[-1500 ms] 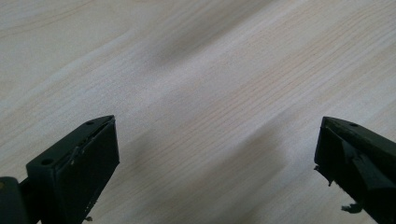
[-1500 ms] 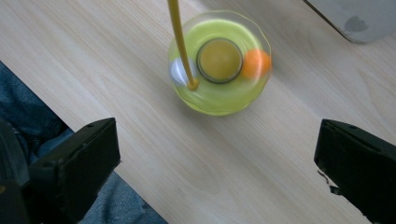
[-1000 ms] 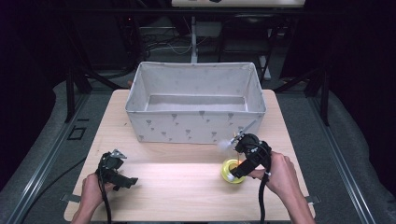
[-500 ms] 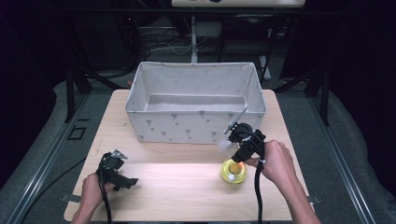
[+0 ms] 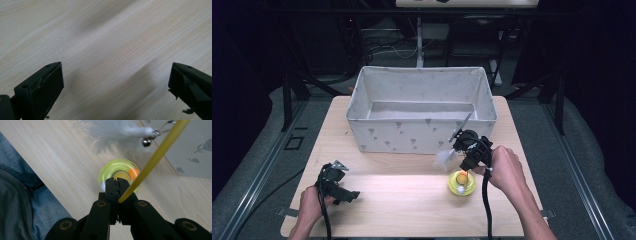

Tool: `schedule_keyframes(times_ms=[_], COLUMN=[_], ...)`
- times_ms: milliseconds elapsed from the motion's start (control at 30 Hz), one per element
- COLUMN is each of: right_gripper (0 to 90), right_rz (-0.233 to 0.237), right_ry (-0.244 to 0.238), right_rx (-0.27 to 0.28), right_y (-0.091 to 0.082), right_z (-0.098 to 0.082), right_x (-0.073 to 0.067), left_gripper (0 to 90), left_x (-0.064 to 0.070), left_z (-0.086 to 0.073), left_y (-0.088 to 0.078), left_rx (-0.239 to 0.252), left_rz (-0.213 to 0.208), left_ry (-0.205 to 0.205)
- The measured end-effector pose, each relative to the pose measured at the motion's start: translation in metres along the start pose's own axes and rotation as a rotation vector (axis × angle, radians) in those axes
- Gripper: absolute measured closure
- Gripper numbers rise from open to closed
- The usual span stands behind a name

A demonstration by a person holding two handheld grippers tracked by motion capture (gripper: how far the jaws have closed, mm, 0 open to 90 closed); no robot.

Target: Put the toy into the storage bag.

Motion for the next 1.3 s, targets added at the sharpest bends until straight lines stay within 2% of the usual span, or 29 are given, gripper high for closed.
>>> schedule_keyframes(times_ms=[267,367,533,767,867,1300], right_gripper=[88.4,88.5,88.4,88.5,88.5,88.5], right_rz=[-0.008,-0.002,-0.014,-0.03,-0.028,-0.045], right_ry=[-0.008,-0.003,-0.005,-0.004,0.005,0.009], right_rx=[0.0,0.025,0.03,0.022,0.038,0.041], right_y=[-0.008,-0.012,-0.017,-0.026,-0.03,-0.039], right_z=[0.002,0.002,0.004,0.007,0.007,0.012], right_x=[0.003,0.004,0.007,0.014,0.017,0.029], left_gripper=[0.1,0.1,0.0,0.0,0.1,0.0], left_x=[0.0,0.0,0.0,0.0,0.0,0.001], left_z=[0.0,0.0,0.0,0.0,0.0,0.0], left_y=[-0.001,-0.001,0.0,0.0,-0.001,0.0], left_rx=[0.015,0.015,0.013,0.012,0.011,0.013], left_rz=[-0.004,-0.006,-0.003,-0.004,-0.005,-0.013], left_ry=[-0.004,-0.004,-0.003,-0.001,0.0,0.002])
Point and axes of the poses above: each handheld gripper's, and its own axes: y roughly forward along the jaws, z roughly out of its top, x roughly to its right, the point moved 4 cm from there along y, roughly forward along the jaws, and after that the axes turned 13 degrees about -y, right-handed, at the moved point
